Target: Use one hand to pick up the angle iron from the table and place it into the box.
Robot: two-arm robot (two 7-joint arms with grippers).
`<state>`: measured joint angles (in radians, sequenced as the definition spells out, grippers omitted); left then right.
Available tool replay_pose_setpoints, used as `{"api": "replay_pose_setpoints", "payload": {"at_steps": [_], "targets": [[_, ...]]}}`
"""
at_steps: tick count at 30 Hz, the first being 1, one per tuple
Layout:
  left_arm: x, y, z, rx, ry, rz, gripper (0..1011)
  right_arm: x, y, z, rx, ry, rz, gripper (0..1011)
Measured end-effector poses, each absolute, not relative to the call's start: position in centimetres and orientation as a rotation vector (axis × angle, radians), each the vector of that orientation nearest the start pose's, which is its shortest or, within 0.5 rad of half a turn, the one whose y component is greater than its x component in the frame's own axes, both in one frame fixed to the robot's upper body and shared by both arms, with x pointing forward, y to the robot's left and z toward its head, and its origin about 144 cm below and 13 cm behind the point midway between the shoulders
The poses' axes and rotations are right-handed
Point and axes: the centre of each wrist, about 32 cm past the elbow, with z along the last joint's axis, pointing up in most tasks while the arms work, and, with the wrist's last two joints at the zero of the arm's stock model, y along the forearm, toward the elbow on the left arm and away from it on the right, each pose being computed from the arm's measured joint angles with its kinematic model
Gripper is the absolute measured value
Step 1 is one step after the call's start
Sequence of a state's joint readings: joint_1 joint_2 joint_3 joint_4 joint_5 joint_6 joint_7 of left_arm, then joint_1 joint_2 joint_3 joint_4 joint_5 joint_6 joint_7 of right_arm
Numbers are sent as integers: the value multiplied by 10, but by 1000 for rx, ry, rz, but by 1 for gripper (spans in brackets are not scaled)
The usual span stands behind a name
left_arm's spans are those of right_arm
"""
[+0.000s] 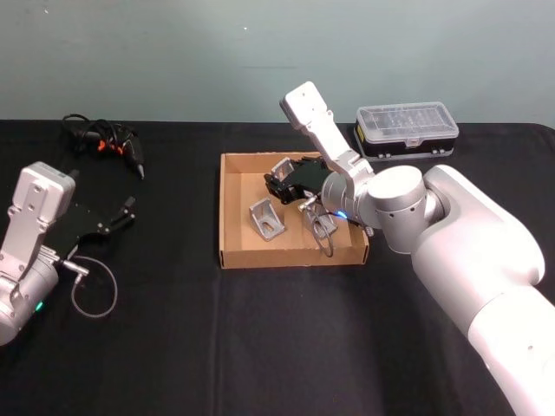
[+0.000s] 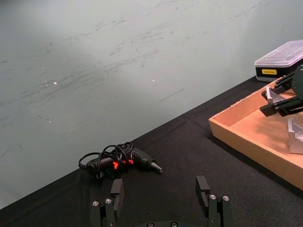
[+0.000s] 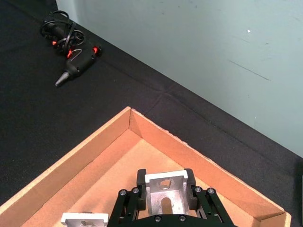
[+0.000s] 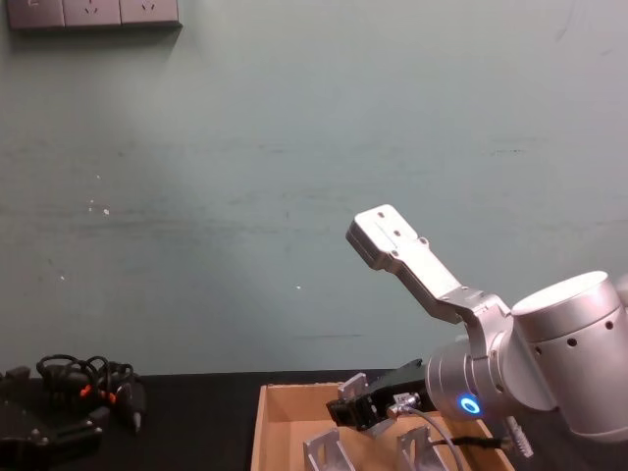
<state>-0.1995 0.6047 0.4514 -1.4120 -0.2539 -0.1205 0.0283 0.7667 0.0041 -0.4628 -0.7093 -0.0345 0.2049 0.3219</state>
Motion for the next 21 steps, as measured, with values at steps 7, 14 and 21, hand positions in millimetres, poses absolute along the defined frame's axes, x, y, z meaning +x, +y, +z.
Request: {"api": "replay_pose_setpoints", "payload": {"at_steps": [7,14,21], "targets": [[489,310,1140,304,-285,1248,1000,639,-136,1181,-520,-5,-939,526],[489,310,1140,304,-285,1248,1000,636,-139,1181,-506,-18,-949,737],[489,310,1140,304,-285,1248,1000,629,-145,1186,-473,-37,-970,941]]}}
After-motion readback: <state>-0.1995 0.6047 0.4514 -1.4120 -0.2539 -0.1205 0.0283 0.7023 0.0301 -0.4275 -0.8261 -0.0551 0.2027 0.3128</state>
